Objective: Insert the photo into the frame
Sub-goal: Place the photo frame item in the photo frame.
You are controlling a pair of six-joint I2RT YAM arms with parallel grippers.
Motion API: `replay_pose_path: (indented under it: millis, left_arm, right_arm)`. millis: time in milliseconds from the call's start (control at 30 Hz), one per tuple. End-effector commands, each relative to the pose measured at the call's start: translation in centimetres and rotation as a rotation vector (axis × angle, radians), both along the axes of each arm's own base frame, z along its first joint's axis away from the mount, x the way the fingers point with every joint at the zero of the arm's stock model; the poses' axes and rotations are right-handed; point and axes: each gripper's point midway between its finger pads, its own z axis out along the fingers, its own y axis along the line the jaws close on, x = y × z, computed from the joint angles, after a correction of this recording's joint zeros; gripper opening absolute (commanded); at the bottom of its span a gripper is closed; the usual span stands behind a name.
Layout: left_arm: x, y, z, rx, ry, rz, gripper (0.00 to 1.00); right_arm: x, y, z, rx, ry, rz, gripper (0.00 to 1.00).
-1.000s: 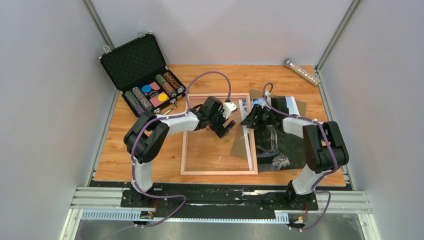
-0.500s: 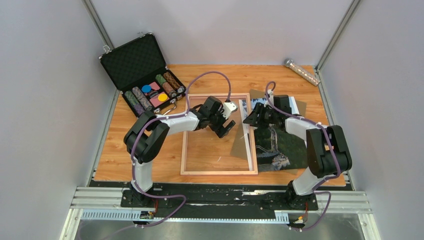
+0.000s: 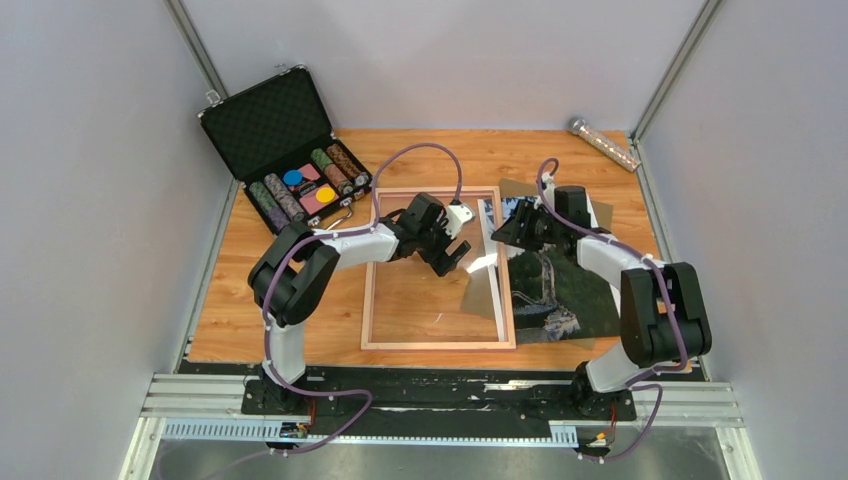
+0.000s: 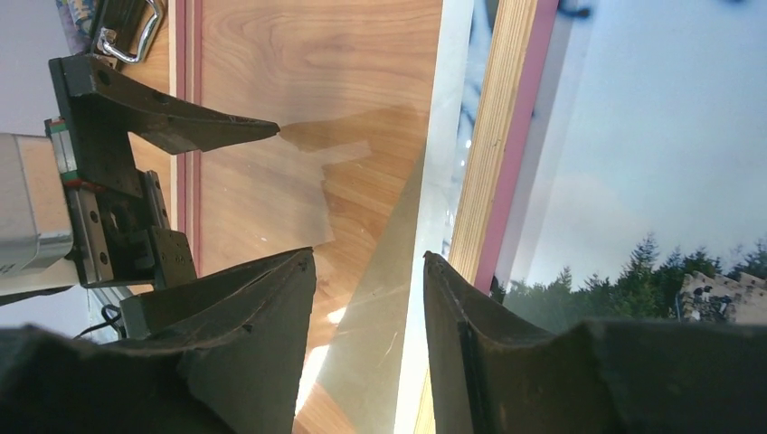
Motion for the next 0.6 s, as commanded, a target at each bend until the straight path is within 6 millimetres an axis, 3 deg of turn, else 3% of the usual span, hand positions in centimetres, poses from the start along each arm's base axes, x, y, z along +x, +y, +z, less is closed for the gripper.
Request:
replay_pose_path:
  millis: [0, 167, 567]
  left_arm:
    - [0.0, -0.4, 0.4, -0.011, -0.013, 0.001, 1.00]
    - [0.2, -0.9, 2.2, -0.049, -0.033, 0.006, 1.00]
    - [0.7, -1.7, 9.7, -0.144, -0.122, -0.002, 1.00]
  right_arm:
    - [0.9, -0.6, 3.0, -0.037, -0.115, 0.005, 0.47]
    - [0.7, -1.5, 4.3, -0.099, -0.202, 0.007, 0.47]
    - [0.2, -2.5, 7.9, -0.236, -0.438, 0.113, 0.47]
